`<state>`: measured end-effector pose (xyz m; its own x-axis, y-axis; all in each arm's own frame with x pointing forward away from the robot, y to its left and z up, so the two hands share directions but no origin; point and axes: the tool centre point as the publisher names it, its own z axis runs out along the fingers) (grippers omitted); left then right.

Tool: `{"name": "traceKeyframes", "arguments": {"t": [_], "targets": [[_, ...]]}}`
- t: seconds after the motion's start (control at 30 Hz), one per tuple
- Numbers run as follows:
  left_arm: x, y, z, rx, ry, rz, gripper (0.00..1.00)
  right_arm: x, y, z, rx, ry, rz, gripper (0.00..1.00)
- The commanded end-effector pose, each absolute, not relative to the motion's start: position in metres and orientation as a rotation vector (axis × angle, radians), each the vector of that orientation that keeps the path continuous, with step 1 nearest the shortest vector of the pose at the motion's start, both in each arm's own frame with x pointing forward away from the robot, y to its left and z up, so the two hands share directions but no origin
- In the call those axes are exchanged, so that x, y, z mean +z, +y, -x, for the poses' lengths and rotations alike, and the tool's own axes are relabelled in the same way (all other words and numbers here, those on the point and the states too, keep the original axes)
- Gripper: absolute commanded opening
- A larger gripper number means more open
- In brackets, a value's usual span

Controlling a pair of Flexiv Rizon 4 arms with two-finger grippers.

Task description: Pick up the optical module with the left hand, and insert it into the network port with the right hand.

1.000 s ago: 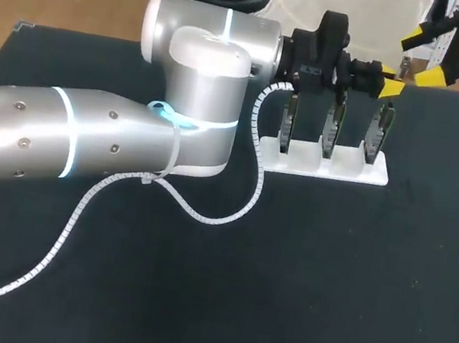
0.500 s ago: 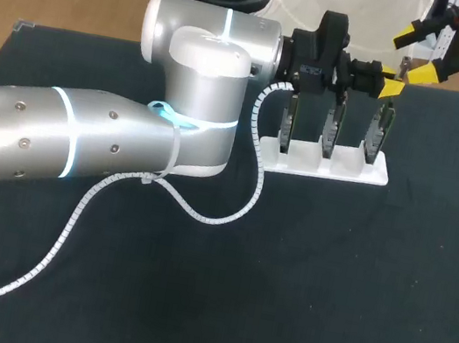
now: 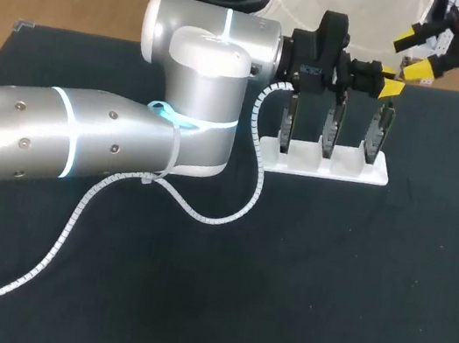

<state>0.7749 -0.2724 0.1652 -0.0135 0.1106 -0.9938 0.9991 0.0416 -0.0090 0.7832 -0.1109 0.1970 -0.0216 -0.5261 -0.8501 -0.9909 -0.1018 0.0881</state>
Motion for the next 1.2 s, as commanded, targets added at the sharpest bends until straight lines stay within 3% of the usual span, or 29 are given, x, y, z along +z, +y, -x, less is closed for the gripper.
{"name": "traceKeyframes", "arguments": {"t": [0.03, 0.73, 0.77, 0.8, 1.2], "targets": [[0.1657, -0.2738, -0.7782, -1.136, 1.320, -1.262, 0.00, 0.1968, -0.1103, -0.7774, 1.017, 1.594, 1.669, 0.00], [0.1657, -0.2738, -0.7782, -1.136, 1.320, -1.262, 0.00, 0.1961, -0.1107, -0.7736, 1.005, 1.602, 1.650, 0.00], [0.1657, -0.2738, -0.7782, -1.136, 1.320, -1.262, 0.09, 0.1961, -0.1108, -0.7734, 1.005, 1.602, 1.649, 0.00], [0.1657, -0.2738, -0.7782, -1.136, 1.320, -1.262, 1.00, 0.1963, -0.1110, -0.7731, 1.004, 1.601, 1.649, 0.00], [0.1679, -0.2723, -0.7778, -1.123, 1.316, -1.274, 1.00, 0.1969, -0.1123, -0.7726, 0.997, 1.602, 1.638, 0.00]]}}
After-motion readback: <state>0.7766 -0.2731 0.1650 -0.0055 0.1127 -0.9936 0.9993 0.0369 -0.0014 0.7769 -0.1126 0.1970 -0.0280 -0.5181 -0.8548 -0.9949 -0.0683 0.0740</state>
